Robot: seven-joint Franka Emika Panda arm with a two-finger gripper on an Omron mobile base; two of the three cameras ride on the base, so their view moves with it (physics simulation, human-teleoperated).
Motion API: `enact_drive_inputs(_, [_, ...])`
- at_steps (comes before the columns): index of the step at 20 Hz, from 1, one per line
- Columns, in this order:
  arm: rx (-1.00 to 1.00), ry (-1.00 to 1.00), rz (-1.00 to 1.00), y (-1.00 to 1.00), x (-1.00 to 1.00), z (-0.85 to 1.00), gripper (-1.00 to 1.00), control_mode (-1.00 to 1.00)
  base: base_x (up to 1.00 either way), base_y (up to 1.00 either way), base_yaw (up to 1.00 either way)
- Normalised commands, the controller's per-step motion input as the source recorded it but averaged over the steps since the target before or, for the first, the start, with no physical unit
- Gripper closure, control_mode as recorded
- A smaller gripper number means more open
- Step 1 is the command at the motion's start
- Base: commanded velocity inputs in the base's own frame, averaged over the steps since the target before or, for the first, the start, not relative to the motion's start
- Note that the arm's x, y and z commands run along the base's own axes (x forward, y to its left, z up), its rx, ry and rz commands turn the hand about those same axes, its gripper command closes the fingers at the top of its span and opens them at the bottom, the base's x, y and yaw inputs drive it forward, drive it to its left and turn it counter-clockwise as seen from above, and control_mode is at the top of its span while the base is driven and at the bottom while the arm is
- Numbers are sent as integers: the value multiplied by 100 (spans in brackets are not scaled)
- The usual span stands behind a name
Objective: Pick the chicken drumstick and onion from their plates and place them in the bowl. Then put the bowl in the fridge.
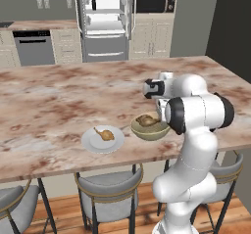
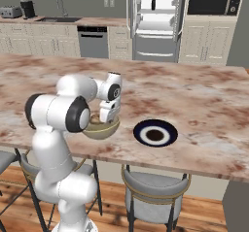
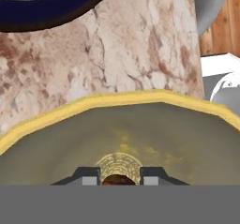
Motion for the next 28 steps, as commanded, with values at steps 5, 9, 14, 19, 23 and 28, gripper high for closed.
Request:
enact_drive_inputs(5, [7,-1,0,-3,-32,22,-100,-100,0,0,0])
enact_drive_inputs(9, [5,-3,0,-1,-32,32,-100,-100,0,0,0])
enact_drive_inputs(14, [5,0,4,3,-25,53,-100,-100,0,0,0])
enact_drive_inputs(19, [0,-2,21,11,-56,37,-100,-100,0,0,0])
enact_drive_inputs(23, [0,-10,41,19,-59,13,-100,-100,0,0,0])
enact_drive_inputs(28, [0,-5,56,18,-45,17,-100,-100,0,0,0])
